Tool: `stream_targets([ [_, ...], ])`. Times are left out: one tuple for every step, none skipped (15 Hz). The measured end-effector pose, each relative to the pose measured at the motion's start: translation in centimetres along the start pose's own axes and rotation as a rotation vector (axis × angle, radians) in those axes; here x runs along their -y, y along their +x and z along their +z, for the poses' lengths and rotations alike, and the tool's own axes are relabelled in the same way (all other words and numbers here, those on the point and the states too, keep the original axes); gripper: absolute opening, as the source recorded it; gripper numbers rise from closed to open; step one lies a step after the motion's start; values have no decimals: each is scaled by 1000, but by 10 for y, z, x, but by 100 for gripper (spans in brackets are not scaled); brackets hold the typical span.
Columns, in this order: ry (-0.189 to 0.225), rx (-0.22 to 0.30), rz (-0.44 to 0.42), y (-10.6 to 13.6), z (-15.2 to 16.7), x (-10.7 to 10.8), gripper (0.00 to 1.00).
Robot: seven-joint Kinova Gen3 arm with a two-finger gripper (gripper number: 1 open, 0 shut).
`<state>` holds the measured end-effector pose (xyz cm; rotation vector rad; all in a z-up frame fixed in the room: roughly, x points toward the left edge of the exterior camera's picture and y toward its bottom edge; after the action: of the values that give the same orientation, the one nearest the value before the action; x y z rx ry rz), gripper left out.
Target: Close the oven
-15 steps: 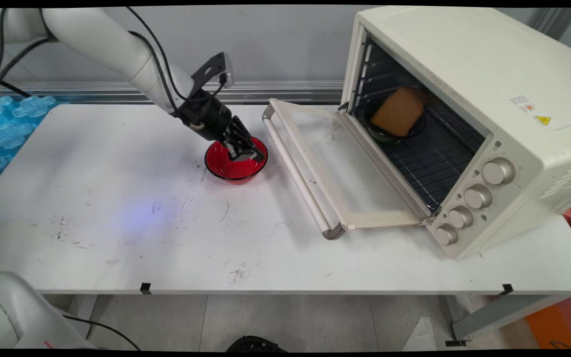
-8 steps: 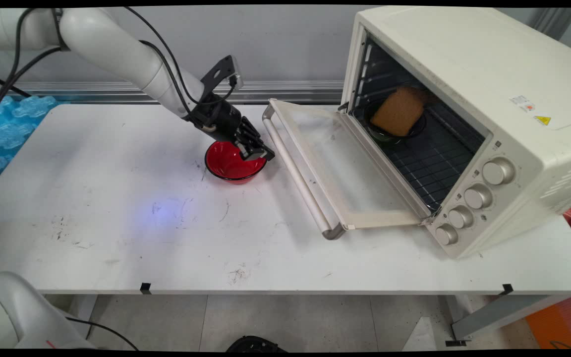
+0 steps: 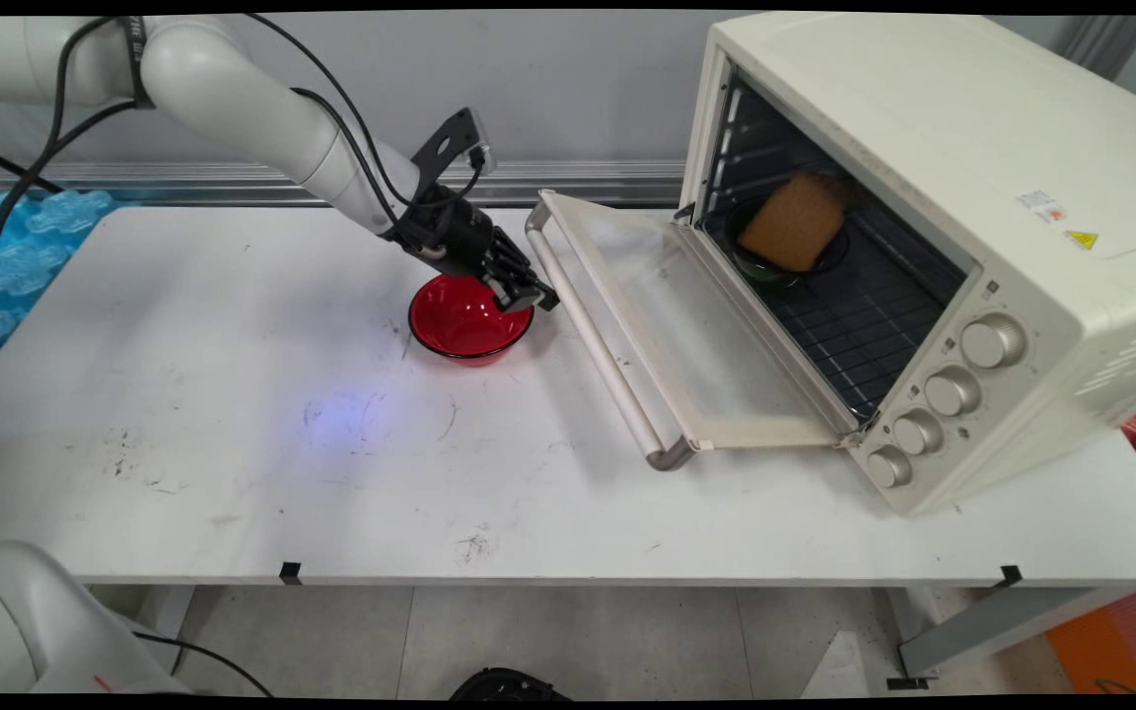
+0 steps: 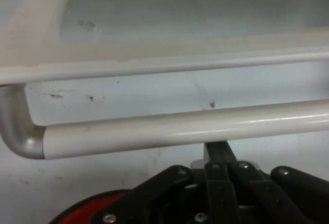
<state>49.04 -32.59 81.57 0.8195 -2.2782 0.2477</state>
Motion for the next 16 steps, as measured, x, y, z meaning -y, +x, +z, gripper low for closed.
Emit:
stream_targets([
  [3,-3,-1,1,0,0,0],
  [7,-6,-3,2,0,0,0],
  [10,-9,-4,4,-1,0,0],
  [13,-12,-4,6,-1,0,0],
  [15,-16,-5,8,-2,0,0],
  [17,-20,-4,11,-3,0,0],
  [19,-25,-4,14,-4,0,0],
  [20,-29,-2,18,-5,0,0],
  [20,-35,-1,22,-7,0,0],
  [20,-41,1,27,-8,0,0],
  [20,-47,5,32,-10,-1,0],
  [19,-53,8,36,-11,-1,0],
  [18,-59,12,41,-12,-1,0],
  [18,-66,17,46,-12,-1,0],
  [17,-71,20,50,-12,-1,0],
  [16,-78,24,55,-11,0,0],
])
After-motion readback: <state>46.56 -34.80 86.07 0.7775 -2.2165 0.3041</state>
